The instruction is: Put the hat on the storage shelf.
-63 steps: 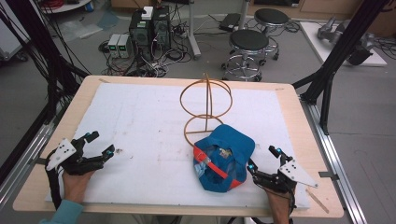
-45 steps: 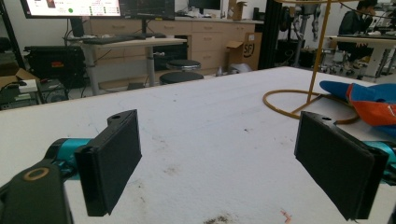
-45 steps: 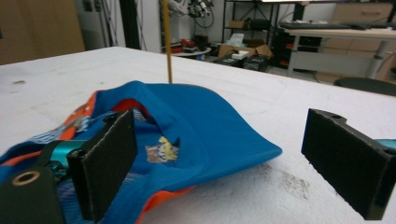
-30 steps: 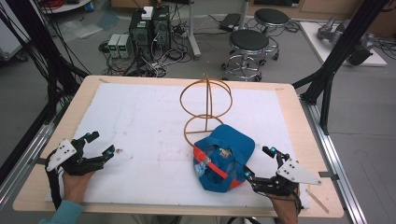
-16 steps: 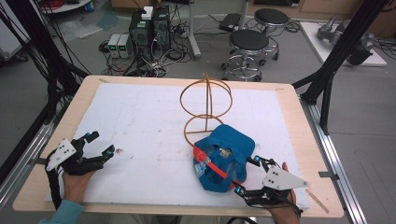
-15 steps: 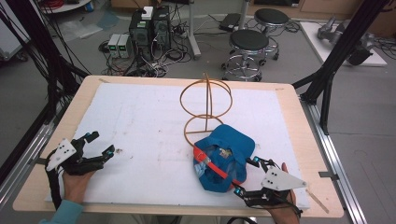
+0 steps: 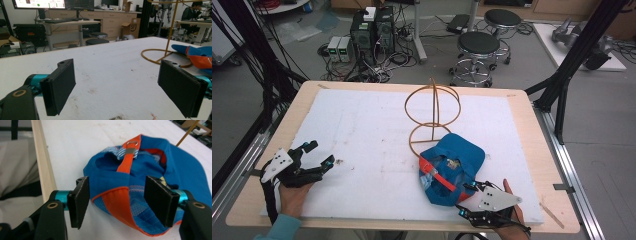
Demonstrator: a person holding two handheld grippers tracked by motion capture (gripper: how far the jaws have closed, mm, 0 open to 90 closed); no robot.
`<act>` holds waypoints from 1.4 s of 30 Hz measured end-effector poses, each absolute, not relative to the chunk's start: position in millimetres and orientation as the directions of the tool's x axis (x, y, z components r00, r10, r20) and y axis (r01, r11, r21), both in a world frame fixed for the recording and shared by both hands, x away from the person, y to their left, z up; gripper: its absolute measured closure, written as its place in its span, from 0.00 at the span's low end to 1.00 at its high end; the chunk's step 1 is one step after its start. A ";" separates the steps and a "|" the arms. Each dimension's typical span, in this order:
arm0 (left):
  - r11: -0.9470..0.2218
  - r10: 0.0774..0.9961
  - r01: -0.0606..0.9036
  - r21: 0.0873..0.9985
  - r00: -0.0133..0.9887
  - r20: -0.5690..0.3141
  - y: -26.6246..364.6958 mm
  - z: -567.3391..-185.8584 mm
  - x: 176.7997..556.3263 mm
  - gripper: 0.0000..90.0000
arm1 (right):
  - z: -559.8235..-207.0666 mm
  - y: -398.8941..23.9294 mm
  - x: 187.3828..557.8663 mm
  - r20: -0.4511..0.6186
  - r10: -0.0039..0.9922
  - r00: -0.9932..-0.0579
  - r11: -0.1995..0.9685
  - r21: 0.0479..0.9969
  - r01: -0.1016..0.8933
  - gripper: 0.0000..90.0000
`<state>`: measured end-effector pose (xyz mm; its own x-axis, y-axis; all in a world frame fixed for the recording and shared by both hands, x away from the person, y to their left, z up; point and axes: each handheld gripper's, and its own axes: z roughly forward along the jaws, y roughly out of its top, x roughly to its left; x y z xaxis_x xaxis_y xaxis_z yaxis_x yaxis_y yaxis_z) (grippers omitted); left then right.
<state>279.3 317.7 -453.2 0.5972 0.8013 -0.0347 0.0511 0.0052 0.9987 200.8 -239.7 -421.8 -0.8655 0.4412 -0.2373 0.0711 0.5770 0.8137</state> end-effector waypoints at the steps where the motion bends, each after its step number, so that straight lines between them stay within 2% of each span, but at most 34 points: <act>1: 0.006 0.801 0.051 0.999 0.598 -0.036 317.6 -453.2 279.3 0.17 | -423.1 -239.4 201.2 -0.240 0.436 -0.867 0.589 0.805 0.073 0.46; 3: 0.005 0.801 0.048 0.999 0.598 -0.033 317.4 -453.3 279.3 0.16 | -426.2 -239.0 202.5 -0.245 0.432 -0.868 0.600 0.797 0.074 0.48; 11: 0.000 0.801 0.047 0.999 0.598 -0.028 317.2 -453.2 279.2 0.17 | -432.0 -238.0 206.5 -0.230 0.432 -0.872 0.634 0.765 0.112 0.76; 19: 0.001 0.801 0.047 0.999 0.598 -0.029 317.2 -453.3 279.2 0.17 | -428.5 -235.1 210.3 -0.145 0.457 -0.878 0.597 0.782 0.181 0.93; 28: 0.000 0.801 0.047 0.999 0.598 -0.028 316.8 -453.3 279.0 0.17 | -424.1 -234.3 212.4 -0.114 0.466 -0.878 0.555 0.810 0.189 0.95; 42: -0.013 0.802 0.047 0.999 0.597 -0.017 315.9 -453.0 279.1 0.17 | -389.1 -223.2 229.5 -0.074 0.458 -0.886 0.426 0.893 0.146 0.95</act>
<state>279.1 315.9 -453.0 0.5974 0.8017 -0.0174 0.0466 -0.0131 0.9988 229.5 -223.2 -389.1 -0.8859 0.4580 -0.0738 0.1457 0.4259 0.8930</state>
